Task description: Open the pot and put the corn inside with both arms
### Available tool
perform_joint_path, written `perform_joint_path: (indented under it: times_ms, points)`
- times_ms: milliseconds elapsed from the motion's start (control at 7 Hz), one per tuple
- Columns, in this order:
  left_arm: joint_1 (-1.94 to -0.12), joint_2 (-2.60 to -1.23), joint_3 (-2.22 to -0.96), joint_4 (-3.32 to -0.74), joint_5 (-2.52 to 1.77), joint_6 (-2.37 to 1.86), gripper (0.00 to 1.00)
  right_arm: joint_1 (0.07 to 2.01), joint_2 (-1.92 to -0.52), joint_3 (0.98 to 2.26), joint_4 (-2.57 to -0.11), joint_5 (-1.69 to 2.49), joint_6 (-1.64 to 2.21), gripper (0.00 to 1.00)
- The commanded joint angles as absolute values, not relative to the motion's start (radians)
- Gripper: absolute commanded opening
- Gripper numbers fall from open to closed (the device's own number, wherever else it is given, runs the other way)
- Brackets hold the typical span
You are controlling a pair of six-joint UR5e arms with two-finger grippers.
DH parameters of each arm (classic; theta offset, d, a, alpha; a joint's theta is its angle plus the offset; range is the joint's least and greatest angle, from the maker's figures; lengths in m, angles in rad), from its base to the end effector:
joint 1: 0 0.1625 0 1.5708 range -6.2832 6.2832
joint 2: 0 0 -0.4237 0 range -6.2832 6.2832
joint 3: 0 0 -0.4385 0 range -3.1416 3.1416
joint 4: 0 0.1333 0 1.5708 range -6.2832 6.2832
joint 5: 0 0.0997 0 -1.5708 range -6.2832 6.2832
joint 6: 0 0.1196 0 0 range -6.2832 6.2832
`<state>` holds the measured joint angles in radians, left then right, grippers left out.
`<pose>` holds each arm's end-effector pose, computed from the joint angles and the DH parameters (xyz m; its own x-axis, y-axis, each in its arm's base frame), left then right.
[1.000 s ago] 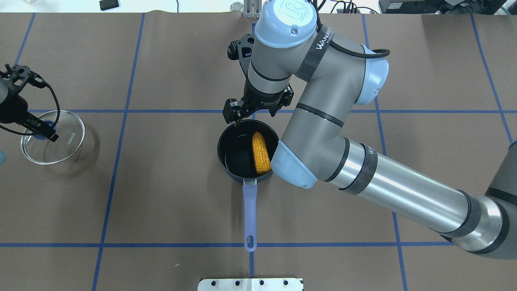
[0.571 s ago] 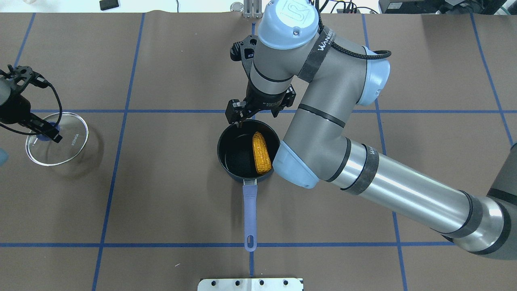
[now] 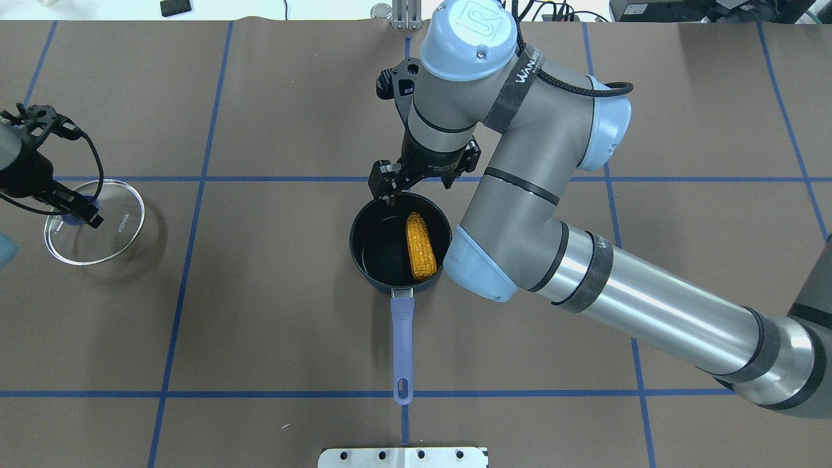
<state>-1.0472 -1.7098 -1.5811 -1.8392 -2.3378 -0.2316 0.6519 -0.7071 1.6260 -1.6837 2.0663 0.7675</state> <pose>0.2656 -0.5607 0.5551 0.5748 0.4060 -0.7105 -0.3340 0.9090 0.2492 -0.5364 -0.5055 0.0901 0.5700 -0.3614 0.7379 0.2149 0.9324 0.2907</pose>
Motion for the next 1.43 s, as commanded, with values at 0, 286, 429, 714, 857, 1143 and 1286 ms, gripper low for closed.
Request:
perform_joint_path:
  times_ms: [0, 286, 429, 714, 857, 1143, 1286]
  points:
    - [-1.039, -1.718, -1.566, -1.841, -2.338, -0.230, 0.71, 0.658, -0.715, 1.626, -1.683, 2.066, 0.759, 1.00]
    - [-1.039, -1.718, -1.566, -1.856, -2.338, -0.230, 0.98, 0.660, -0.718, 1.626, -1.683, 2.065, 0.758, 1.00]
    - [-1.039, -1.720, -1.565, -1.862, -2.338, -0.230, 0.98, 0.663, -0.724, 1.626, -1.674, 2.066, 0.756, 1.00]
    - [-1.042, -1.718, -1.633, -1.855, -2.338, -0.232, 0.98, 0.689, -0.758, 1.637, -1.610, 2.068, 0.770, 1.00]
    - [-1.090, -1.718, -1.669, -1.841, -2.335, -0.232, 0.98, 0.733, -0.838, 1.701, -1.585, 2.063, 0.759, 1.00]
    - [-1.231, -1.721, -1.672, -1.798, -2.336, -0.215, 0.98, 0.884, -0.950, 1.741, -1.537, 2.094, 0.744, 1.00]
    - [-1.271, -1.721, -1.667, -1.746, -2.333, -0.110, 0.98, 0.928, -0.995, 1.747, -1.542, 2.085, 0.626, 1.00]
